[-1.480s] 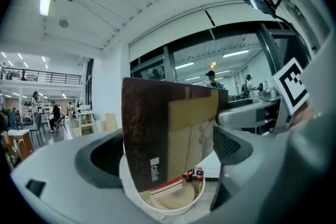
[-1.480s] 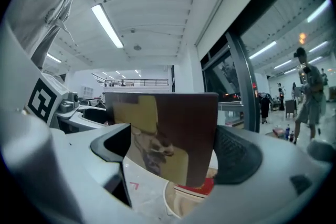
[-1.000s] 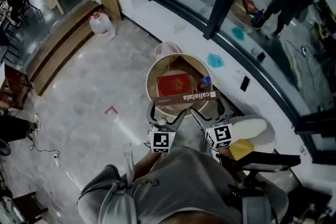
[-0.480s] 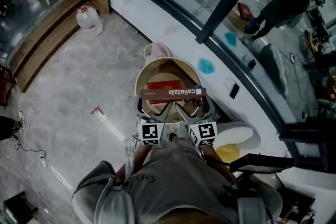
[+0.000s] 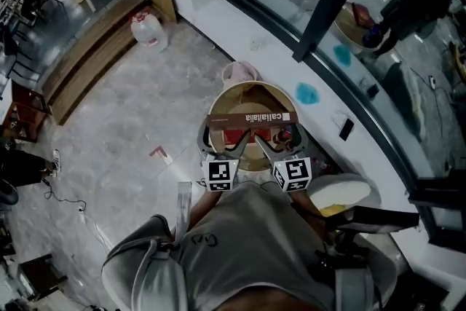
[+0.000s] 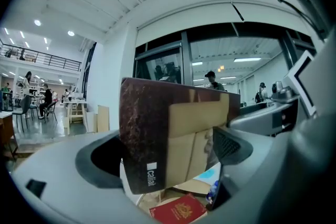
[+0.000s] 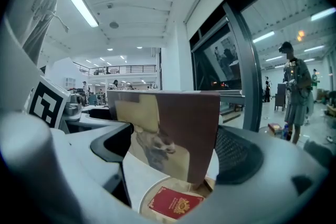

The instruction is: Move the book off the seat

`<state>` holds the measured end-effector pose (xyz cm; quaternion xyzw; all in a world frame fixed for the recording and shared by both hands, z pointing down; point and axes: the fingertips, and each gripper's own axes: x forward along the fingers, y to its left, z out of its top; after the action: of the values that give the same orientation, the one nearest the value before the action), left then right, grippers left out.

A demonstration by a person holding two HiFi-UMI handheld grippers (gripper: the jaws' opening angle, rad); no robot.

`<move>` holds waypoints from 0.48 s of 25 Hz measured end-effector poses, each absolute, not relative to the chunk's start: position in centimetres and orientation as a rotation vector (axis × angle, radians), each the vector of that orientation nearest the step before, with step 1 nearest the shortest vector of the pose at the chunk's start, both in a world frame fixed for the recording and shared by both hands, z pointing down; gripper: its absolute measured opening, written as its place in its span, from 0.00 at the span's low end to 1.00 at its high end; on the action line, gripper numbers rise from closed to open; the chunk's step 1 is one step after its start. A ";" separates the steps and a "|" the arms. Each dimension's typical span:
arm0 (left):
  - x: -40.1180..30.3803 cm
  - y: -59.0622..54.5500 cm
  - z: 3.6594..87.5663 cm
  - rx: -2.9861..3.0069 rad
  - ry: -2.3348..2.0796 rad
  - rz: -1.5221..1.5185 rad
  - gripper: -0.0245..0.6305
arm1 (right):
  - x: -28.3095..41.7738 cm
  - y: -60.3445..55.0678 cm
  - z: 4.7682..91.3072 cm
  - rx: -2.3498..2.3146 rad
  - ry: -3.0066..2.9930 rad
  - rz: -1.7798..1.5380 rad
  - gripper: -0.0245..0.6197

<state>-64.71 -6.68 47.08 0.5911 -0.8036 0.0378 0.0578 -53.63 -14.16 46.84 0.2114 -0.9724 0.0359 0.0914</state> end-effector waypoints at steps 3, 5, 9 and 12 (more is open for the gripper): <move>-64.4 -7.3 48.0 1.788 -2.409 0.131 0.87 | -53.3 -14.8 47.9 0.656 -2.871 0.144 0.80; -64.3 -7.6 49.8 1.769 -2.366 0.149 0.87 | -53.1 -15.1 49.8 0.656 -2.828 0.191 0.80; -64.5 -9.0 55.8 1.673 -2.233 0.182 0.87 | -53.1 -16.2 56.1 0.649 -2.689 0.322 0.80; -65.3 -10.7 61.2 1.593 -2.132 0.201 0.87 | -53.6 -17.7 61.4 0.660 -2.596 0.400 0.80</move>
<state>-65.30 -10.65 61.16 0.5802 -0.7767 0.0731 0.2340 -53.64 -17.70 61.37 0.2379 -0.9362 0.1441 0.2148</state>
